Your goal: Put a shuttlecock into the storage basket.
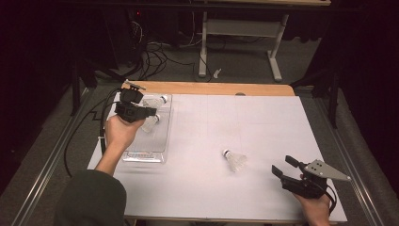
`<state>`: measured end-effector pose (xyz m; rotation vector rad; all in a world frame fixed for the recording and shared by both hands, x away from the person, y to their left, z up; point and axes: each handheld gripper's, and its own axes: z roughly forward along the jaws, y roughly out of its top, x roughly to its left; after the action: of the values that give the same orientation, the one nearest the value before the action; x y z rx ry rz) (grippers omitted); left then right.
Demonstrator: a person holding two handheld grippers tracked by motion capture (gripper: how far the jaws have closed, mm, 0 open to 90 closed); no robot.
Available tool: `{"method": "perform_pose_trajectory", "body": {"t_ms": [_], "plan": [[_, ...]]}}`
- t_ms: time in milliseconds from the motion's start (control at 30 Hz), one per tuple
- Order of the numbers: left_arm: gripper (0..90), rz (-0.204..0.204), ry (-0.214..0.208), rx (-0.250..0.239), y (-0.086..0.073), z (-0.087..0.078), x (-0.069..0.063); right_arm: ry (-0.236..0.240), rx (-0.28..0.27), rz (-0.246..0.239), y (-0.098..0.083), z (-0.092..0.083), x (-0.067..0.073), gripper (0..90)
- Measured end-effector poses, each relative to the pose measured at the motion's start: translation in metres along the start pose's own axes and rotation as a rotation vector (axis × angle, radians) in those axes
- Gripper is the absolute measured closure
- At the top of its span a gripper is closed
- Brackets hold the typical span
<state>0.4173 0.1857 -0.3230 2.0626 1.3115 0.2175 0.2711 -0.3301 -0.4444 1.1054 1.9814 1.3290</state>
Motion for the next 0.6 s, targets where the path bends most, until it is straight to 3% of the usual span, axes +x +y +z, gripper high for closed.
{"method": "perform_pose_trajectory", "body": {"t_ms": [600], "plan": [[89.8,-0.053,0.051,0.036,0.003,0.02,0.016,-0.001,-0.001,0.001,0.0,-0.001,0.0,32.7]]}}
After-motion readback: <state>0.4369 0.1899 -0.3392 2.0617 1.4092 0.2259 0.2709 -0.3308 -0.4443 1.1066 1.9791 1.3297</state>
